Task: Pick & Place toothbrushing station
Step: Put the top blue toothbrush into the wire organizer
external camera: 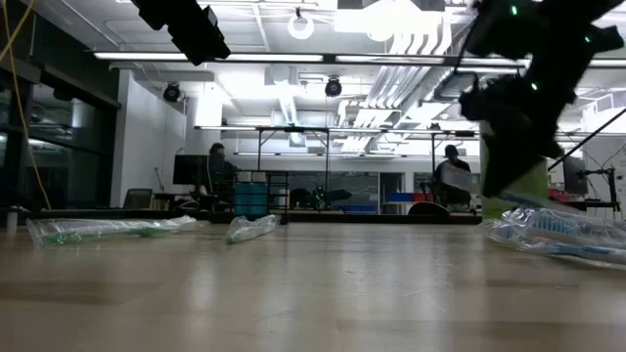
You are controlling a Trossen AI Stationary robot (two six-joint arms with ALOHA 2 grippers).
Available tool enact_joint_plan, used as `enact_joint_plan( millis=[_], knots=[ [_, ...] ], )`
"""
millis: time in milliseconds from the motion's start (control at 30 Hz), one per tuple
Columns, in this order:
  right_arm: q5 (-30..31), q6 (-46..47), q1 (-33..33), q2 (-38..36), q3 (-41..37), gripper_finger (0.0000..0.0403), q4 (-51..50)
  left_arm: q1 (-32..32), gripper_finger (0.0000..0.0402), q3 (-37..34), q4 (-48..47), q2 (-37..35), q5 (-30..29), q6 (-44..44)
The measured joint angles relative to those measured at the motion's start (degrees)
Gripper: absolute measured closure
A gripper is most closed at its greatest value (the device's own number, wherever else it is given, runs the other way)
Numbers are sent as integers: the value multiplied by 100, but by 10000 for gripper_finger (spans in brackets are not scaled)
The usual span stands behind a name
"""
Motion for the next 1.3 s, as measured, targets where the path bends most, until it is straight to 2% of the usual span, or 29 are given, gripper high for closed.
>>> enact_joint_plan(
  millis=[233,433,533,700,1033,1200,1300],
  knots=[
    [-187,-1359,14,-4,793,397,1190,1,275,0,-2,0,0,17],
    [-1070,-2121,51,-9,1000,398,2695,1,275,0,54,0,0,17],
    [-1246,-2127,60,4,1001,398,2855,2,275,0,237,0,31,11],
    [-1269,-2070,313,436,994,398,2922,2,275,0,665,0,522,42],
    [-1696,-1871,874,1689,1002,398,4881,-1,275,-5,755,85,662,17],
    [-1839,-1776,1039,1955,1001,398,5563,-28,275,-7,853,420,1030,-10],
    [-1855,-1765,1123,1967,1001,398,5626,-75,275,-7,1026,650,1192,-12]
  ],
)
